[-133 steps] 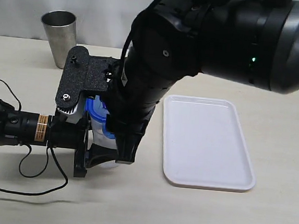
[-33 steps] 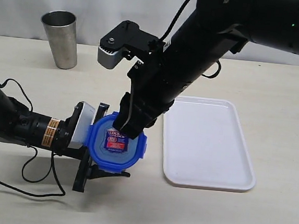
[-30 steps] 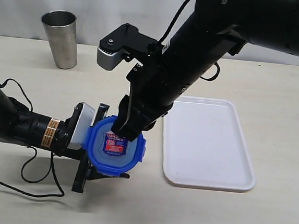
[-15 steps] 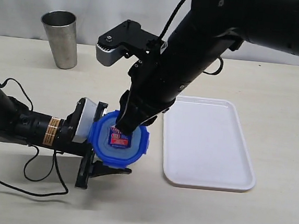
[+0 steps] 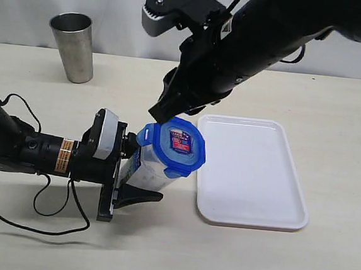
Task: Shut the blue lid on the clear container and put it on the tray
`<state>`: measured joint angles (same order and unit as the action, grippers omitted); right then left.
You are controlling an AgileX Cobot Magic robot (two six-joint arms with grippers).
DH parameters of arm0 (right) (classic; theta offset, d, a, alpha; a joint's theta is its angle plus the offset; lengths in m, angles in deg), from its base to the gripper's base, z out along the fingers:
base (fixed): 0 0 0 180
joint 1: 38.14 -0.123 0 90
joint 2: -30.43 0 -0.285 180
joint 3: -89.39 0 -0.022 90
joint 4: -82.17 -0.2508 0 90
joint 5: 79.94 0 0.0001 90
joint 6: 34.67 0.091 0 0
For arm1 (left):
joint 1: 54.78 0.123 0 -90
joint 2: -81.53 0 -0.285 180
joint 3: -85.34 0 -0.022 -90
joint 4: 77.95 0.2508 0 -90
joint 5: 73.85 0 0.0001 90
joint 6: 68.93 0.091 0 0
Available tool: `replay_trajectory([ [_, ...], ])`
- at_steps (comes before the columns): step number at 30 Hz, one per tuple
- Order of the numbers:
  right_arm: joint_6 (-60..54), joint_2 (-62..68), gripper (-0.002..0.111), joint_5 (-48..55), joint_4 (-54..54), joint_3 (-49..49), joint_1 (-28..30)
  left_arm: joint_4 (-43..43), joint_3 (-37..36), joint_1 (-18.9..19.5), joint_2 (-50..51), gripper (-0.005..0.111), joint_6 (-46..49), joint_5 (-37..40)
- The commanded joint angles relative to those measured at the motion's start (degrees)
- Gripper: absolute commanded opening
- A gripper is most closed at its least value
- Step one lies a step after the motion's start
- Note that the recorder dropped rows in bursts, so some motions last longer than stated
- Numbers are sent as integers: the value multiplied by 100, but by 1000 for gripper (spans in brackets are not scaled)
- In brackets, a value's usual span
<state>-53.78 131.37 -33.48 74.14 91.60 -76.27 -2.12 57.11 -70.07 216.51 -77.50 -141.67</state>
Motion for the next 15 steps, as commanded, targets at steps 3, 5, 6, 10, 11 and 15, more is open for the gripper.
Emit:
replay_trajectory([
  [3, 1763, -155, 35, 561, -122, -18, 0, -198, -22, -4, -35, 0, -31, -214],
  [5, 2202, -155, 35, 694, 3, -18, 0, -209, -22, -4, -35, 0, -31, -214],
  [6, 2303, -155, 35, 716, 3, -18, 0, -209, -22, -4, -35, 0, -31, -214],
  [10, 2663, -130, 35, 533, 143, -18, -192, -208, -22, -4, -35, 0, -31, -214],
  [11, 2773, -114, 35, 460, 327, -18, -323, -208, -22, -4, -35, 0, -31, -214],
  [15, 3880, 40, 35, 470, 1956, 61, -1077, -208, -22, -4, -35, 0, -31, -214],
])
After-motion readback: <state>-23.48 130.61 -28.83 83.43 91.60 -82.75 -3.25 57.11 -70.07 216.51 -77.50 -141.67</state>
